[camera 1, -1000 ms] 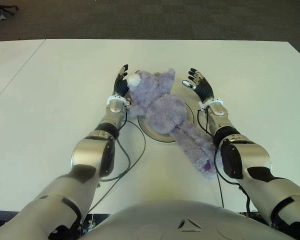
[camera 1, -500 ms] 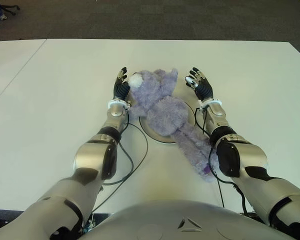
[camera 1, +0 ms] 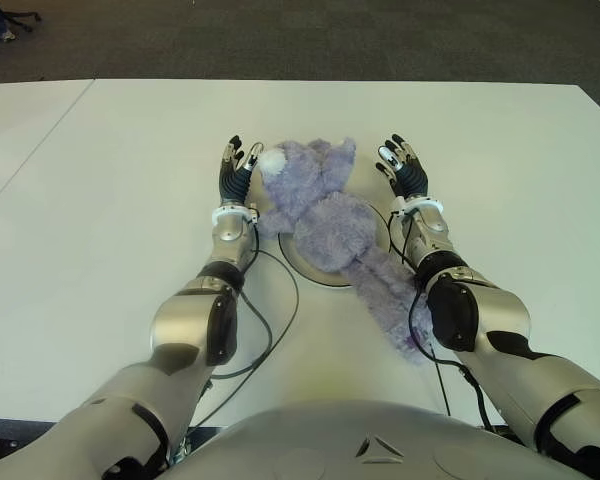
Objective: Put the doll into the plate.
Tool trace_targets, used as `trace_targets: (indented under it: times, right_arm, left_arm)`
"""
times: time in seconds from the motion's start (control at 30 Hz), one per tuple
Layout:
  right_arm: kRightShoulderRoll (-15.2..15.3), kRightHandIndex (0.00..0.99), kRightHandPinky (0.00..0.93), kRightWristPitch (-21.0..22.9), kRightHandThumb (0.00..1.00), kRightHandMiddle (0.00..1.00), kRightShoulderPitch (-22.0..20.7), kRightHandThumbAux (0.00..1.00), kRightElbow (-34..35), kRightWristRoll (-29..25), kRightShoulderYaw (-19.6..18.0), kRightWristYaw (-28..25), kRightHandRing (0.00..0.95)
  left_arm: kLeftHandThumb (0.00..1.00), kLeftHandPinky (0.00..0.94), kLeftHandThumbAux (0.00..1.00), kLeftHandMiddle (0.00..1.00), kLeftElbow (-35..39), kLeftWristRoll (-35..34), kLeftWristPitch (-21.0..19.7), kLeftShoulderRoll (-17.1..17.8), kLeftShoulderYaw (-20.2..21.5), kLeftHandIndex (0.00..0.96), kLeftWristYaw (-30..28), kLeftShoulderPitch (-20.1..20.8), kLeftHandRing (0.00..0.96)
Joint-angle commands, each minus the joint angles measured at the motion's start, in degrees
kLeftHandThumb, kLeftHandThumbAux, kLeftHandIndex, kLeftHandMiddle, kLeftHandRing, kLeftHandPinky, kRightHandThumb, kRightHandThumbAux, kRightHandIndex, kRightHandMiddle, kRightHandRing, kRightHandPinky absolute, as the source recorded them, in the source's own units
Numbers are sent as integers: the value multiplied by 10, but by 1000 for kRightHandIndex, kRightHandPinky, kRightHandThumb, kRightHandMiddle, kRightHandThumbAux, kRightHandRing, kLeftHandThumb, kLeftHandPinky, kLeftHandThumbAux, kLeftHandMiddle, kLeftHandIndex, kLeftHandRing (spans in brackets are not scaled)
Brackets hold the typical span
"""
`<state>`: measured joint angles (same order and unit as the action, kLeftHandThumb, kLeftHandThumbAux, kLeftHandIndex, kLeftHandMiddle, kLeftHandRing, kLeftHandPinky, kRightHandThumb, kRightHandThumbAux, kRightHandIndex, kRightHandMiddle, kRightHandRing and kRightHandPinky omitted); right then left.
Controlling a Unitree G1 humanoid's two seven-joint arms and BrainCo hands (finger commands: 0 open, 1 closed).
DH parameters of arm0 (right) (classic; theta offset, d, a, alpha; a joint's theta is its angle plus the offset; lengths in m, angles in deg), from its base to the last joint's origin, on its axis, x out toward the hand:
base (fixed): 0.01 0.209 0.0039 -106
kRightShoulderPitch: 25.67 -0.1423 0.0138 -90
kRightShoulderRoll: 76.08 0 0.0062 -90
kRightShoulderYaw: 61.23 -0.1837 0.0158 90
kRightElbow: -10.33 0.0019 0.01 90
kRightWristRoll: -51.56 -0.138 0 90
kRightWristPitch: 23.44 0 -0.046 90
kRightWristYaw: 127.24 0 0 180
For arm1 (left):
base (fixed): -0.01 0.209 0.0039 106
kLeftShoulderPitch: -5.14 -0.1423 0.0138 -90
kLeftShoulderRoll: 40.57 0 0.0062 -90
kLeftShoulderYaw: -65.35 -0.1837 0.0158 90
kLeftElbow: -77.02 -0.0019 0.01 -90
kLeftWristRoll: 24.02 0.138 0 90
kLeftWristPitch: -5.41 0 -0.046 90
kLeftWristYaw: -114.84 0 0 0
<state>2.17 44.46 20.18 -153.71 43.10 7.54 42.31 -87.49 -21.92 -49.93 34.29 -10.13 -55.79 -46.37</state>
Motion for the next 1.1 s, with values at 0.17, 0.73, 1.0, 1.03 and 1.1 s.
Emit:
trace_targets:
  times: [0.17,0.73,1.0,1.03,1.1]
  right_arm:
    - [-13,91,63,46,0,86,48,665,-30,-16,-26,20,54]
    - [-3,95,89,9,0,98,132,645,-35,-18,-59,-18,77]
    - [-15,94,103,-17,5,94,174,630,-36,1,-44,-16,78]
    - [-16,94,103,-19,7,94,180,628,-36,4,-41,-14,79]
    - [-15,94,106,-19,11,94,186,627,-37,11,-34,-10,81]
  left_arm:
    - [0,0,385,0,-26,-1,-10,-14,5,0,2,-58,0]
    - [0,0,394,0,-33,-60,-19,-36,63,0,-103,-111,0]
    - [0,19,431,1,-34,-91,-56,-46,92,0,-175,-128,0]
    - [0,19,434,2,-33,-92,-57,-47,93,0,-180,-129,0]
    - [0,24,446,6,-32,-88,-60,-48,88,0,-182,-129,0]
